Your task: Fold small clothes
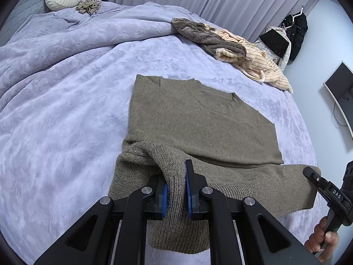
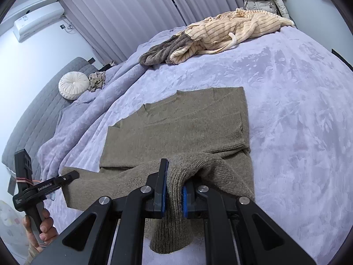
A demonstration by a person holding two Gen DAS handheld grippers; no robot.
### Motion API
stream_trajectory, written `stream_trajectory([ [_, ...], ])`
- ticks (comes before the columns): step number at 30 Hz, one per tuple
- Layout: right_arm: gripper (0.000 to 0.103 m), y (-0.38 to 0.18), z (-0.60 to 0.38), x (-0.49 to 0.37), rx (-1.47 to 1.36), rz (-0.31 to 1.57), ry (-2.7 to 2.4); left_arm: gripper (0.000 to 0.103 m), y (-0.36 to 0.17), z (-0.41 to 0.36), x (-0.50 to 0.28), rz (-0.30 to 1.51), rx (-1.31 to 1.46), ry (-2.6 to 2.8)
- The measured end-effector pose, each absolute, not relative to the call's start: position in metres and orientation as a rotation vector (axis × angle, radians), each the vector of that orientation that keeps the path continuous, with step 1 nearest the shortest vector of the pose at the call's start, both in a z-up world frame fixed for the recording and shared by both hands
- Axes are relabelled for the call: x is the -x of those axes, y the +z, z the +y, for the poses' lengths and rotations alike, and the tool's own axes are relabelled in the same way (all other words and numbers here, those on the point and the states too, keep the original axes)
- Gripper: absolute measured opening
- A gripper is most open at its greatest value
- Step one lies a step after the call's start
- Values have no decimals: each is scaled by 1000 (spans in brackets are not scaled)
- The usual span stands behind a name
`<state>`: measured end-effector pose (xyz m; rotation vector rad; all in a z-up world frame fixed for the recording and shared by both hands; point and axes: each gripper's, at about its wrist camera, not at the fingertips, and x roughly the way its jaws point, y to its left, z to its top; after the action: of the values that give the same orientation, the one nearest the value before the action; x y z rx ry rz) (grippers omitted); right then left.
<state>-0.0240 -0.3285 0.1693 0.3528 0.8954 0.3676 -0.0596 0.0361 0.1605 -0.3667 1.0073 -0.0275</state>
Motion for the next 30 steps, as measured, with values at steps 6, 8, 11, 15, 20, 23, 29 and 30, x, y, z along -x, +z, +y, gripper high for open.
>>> stream_trajectory([
  [6,11,172,-325,9,-358,894,364,14,167,35,43,995,359,-27],
  [8,11,173,-323,3,-356,894,361,14,167,34,37,994,358,-28],
  [11,11,173,-322,-5,-358,894,355,14,168,35,29,992,362,-26],
  [15,11,172,-326,-17,-386,897,348,14,166,37,18,994,364,-28],
  [20,11,167,-331,-32,-425,903,340,14,163,40,1,1001,385,-34],
  [23,11,165,-331,-42,-428,907,335,14,160,40,-10,1009,388,-31],
  [29,11,163,-328,-59,-423,913,332,14,155,38,-27,1019,388,-30],
  [30,11,163,-329,-62,-426,914,331,14,155,37,-29,1018,390,-33],
])
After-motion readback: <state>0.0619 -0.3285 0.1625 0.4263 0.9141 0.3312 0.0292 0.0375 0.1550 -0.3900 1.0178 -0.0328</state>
